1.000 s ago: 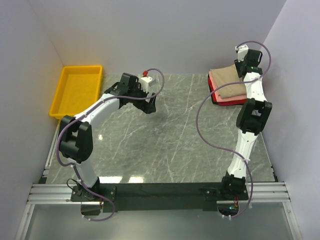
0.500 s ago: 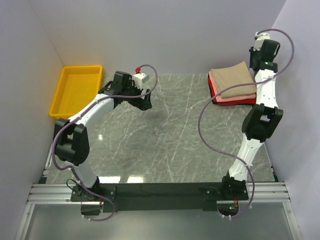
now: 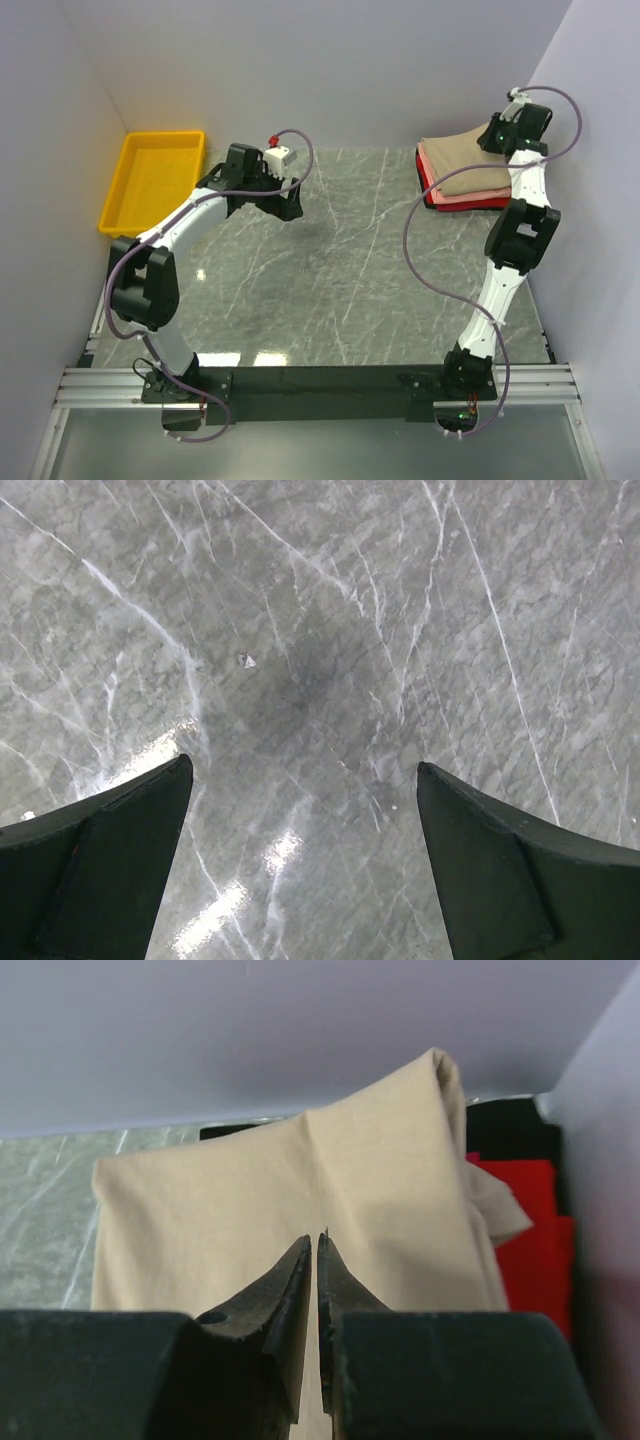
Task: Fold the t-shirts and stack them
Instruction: Neatly place the folded tshirt to the corner
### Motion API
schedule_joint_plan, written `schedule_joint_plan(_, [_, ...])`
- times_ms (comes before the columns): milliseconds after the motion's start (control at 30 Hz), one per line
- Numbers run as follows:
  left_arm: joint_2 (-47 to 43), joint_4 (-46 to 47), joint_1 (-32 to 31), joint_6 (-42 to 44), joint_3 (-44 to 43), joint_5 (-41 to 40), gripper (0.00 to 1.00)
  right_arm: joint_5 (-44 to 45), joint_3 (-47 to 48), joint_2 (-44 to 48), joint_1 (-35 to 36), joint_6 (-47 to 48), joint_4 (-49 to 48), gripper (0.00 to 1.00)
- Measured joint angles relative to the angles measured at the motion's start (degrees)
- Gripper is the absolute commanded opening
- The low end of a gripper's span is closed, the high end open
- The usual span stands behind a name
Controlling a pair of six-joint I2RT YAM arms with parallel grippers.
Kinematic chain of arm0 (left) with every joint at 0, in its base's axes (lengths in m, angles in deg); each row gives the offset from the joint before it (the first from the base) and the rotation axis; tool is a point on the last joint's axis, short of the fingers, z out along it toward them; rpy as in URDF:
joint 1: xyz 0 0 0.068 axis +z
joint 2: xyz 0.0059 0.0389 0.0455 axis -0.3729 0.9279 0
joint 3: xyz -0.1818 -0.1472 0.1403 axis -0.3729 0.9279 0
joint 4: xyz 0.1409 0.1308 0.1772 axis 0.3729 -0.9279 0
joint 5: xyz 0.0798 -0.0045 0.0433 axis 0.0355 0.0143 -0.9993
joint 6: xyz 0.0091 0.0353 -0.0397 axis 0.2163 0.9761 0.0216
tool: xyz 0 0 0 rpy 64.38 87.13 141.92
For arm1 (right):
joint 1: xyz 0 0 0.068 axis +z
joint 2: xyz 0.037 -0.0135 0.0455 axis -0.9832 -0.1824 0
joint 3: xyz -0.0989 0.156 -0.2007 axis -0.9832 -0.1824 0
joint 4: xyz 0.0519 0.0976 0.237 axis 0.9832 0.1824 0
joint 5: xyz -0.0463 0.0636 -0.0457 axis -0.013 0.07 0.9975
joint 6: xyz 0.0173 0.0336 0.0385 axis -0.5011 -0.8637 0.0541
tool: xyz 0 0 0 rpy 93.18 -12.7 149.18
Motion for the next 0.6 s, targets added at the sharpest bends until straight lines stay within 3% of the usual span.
schedule_joint_plan(300, [4.04,-0.79,0.15,-0.87,-2.38,-0.26,0.99,7.98,0.98,-7.13,0.76,-6.82,-12.98,0.16])
schedule_joint_plan(500, [5.40,-2.54,0.28,-0.92,-4.31,-0.26,1.00,14.56,1.79,-10.12,0.87,-6.62,-16.17,0.15])
schedule_joint_plan(600, [6.10,-2.99,0.55,-0.90,-5.70,-0.20,1.00,16.50,2.19,-10.47,0.92,-6.08,-16.20,0.19])
